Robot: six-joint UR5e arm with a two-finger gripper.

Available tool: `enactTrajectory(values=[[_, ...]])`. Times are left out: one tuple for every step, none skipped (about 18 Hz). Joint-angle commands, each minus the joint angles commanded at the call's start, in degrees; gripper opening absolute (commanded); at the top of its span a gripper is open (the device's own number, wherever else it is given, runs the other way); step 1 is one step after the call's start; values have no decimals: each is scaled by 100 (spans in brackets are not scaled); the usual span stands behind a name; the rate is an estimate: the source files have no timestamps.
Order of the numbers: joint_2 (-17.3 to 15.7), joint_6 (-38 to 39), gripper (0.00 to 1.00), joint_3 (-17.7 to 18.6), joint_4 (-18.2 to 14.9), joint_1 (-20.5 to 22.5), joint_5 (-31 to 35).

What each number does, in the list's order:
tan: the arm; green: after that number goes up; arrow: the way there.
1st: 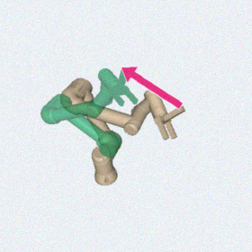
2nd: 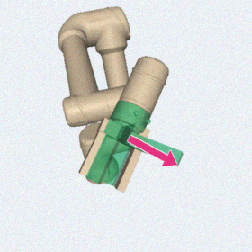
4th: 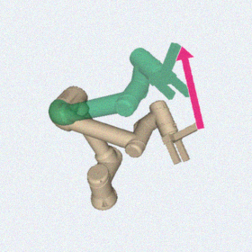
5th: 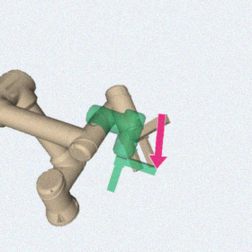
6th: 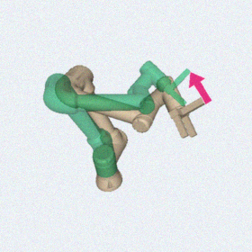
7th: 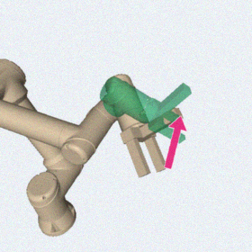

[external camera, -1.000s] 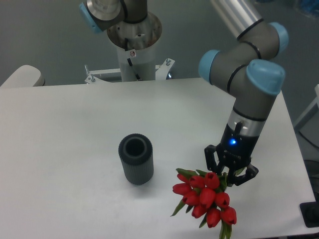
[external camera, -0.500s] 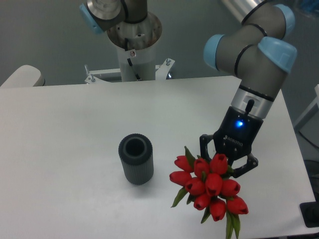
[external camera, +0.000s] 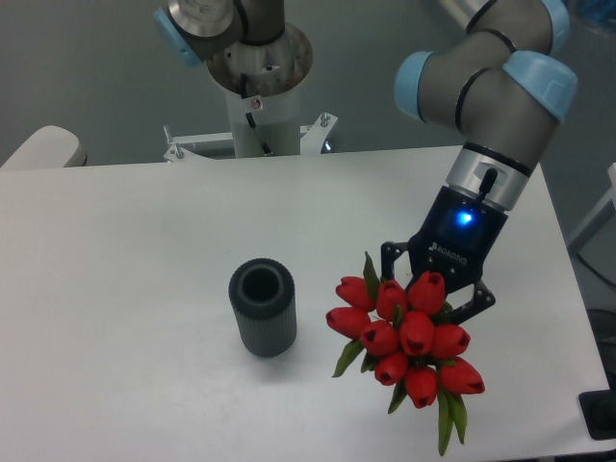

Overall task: Pick up the flowers from the table
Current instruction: 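Lift the gripped tulip bunch up off the table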

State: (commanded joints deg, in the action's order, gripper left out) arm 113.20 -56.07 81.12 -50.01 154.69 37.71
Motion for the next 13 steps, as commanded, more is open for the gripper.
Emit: enactTrajectory(values=[[0,-9,24,0,9,0,0],[0,-35,24,0,9,-9,0],[0,-44,24,0,9,0,0],[0,-53,24,0,17,9,-9],[0,-53,24,9,26,9,-52],[9,-53,24,9,52,9,-70],[9,-53,24,9,61,9,-70],[9,-53,24,17,70,0,-70],[9,-53,24,18,105,9,-70],[17,-53,24,26,123,9,-79],[18,-53,24,18,123,9,-79],[18,-53,24,18,123,9,-79],[18,-53,24,26,132,0,-79]])
